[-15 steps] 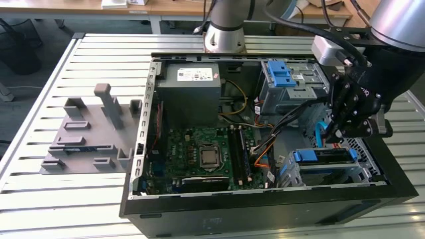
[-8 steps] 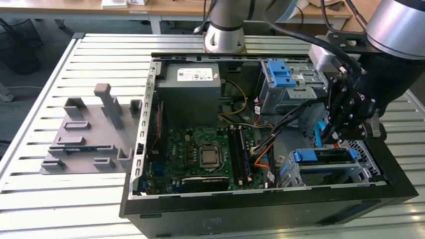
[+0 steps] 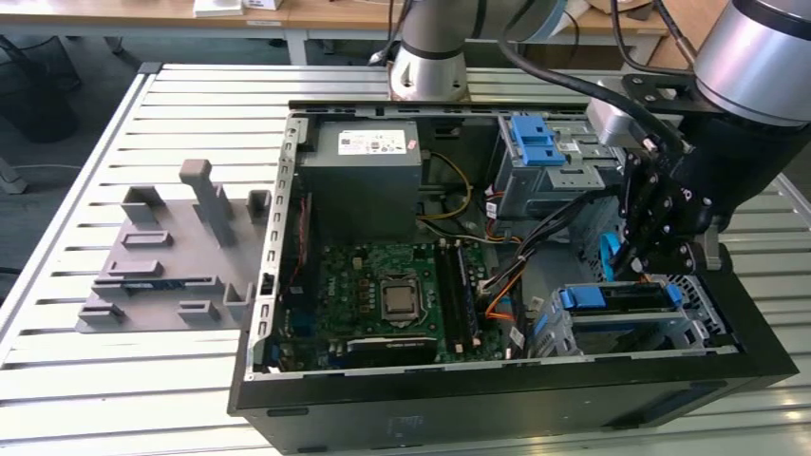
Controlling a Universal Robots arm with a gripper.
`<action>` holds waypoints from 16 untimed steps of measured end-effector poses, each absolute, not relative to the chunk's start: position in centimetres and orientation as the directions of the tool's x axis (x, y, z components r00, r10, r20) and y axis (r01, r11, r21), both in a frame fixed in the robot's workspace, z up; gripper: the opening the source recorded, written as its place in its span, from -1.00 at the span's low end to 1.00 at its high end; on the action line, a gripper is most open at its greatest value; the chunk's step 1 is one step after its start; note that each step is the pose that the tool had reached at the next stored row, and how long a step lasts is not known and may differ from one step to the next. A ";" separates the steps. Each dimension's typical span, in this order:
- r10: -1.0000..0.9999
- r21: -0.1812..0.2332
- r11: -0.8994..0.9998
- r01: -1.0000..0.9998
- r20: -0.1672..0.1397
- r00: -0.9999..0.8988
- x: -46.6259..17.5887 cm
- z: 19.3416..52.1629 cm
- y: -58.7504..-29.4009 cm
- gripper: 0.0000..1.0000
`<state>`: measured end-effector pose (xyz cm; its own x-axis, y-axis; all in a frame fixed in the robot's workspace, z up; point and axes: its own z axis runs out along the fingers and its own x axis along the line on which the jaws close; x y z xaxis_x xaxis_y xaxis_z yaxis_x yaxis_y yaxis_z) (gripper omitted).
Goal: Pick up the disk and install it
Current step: 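Insert the second disk wire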
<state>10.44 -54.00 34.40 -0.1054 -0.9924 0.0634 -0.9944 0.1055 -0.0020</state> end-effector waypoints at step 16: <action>-0.993 -0.001 0.106 -0.994 0.052 -0.105 10.4 36.1 -54.0 -0.49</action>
<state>10.43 -54.00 36.12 -0.1055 -0.9931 0.0515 -0.9944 0.1056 -0.0007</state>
